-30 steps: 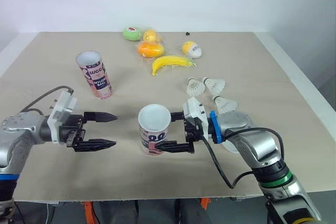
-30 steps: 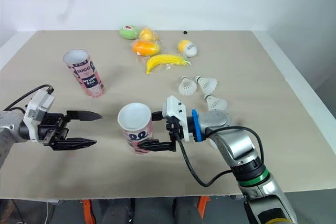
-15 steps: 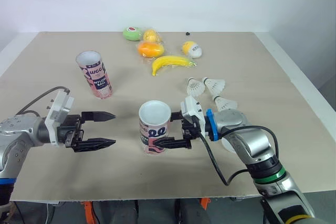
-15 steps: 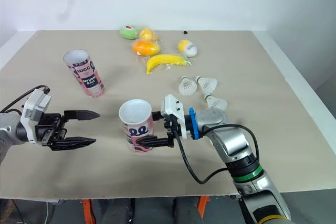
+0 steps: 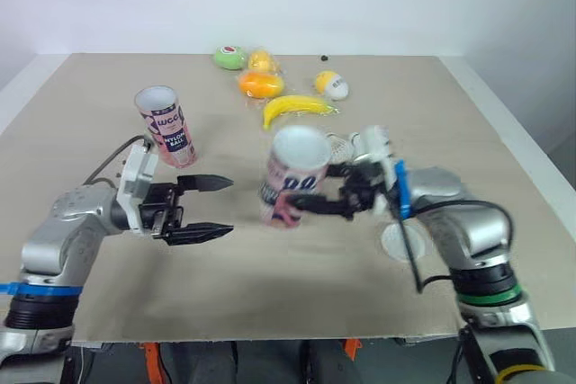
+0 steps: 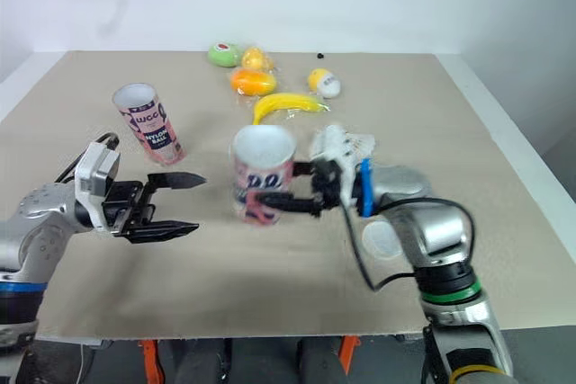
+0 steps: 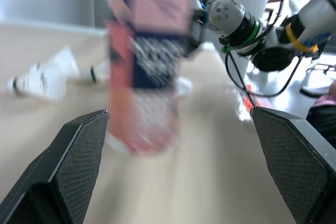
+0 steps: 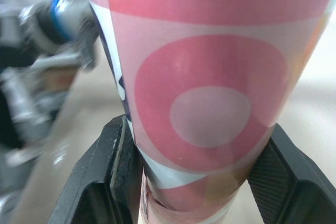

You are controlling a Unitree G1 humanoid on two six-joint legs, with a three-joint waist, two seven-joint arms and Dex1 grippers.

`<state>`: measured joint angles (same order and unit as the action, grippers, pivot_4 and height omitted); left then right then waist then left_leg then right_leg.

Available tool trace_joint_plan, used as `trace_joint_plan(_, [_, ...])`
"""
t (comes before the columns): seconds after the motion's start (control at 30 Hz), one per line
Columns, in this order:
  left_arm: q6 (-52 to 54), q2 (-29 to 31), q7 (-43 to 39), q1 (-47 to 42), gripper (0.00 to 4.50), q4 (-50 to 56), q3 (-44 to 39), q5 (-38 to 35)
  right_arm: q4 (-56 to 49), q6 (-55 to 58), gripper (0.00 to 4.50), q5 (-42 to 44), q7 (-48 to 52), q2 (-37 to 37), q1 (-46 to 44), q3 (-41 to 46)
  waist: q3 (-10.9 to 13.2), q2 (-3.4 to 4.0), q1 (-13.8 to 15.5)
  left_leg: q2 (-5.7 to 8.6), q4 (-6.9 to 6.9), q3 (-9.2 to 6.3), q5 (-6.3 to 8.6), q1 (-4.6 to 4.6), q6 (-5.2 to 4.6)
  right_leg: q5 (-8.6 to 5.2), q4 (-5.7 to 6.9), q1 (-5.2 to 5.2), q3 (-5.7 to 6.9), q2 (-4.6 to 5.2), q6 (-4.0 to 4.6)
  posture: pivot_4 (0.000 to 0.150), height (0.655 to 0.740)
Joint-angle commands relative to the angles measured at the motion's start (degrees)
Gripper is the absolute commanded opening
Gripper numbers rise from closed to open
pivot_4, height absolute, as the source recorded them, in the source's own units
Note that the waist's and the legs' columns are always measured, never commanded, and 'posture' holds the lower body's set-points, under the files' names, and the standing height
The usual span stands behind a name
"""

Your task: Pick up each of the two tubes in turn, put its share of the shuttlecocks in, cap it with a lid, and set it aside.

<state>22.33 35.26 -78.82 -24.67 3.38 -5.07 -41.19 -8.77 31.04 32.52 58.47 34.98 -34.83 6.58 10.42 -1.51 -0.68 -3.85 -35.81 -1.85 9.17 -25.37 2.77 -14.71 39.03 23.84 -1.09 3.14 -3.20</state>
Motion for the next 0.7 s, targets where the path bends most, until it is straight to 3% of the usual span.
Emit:
trace_joint_plan(0.03, [-1.8,-4.2,2.0,-4.1,4.50,-2.3,1.2,0.5,7.8,-0.6,2.72,-1.5,-7.7,5.4,-2.9,10.4,0.0,0.00,0.0,0.00,0.01,0.01,0.00,0.01,0.00,0.01,-0.02,-0.01,-0.01,0.00,0.02,0.150,0.6895])
trace_joint_plan(0.17, [-4.6,-10.8,3.3,-8.3,4.50,-6.1,4.7,3.3,21.9,-1.3,2.72,-7.7,-18.2,13.1,-4.2,17.0,0.0,-0.02,0.0,0.08,-0.02,0.04,-0.01,0.01,-0.02,0.07,-0.06,-0.04,-0.07,0.04,0.02,0.150,0.6895])
trace_joint_plan(0.33, [-8.0,-16.8,4.0,-11.2,4.50,-10.2,8.2,6.7,32.6,-3.2,2.72,-12.0,-26.7,15.9,-0.9,20.9,0.0,0.00,-0.4,0.12,0.07,0.16,0.09,0.01,-0.19,0.09,-0.04,0.01,-0.24,0.04,0.22,0.150,0.6895])
trace_joint_plan(0.7, [-7.1,-17.0,4.0,-11.7,4.50,-10.6,6.8,6.4,42.5,-7.1,2.72,-11.8,-28.4,13.3,2.8,21.2,0.1,0.52,-1.4,0.16,-0.03,0.33,0.15,0.16,-0.36,-0.04,0.00,-0.04,-0.49,0.02,-0.23,0.150,0.6895])
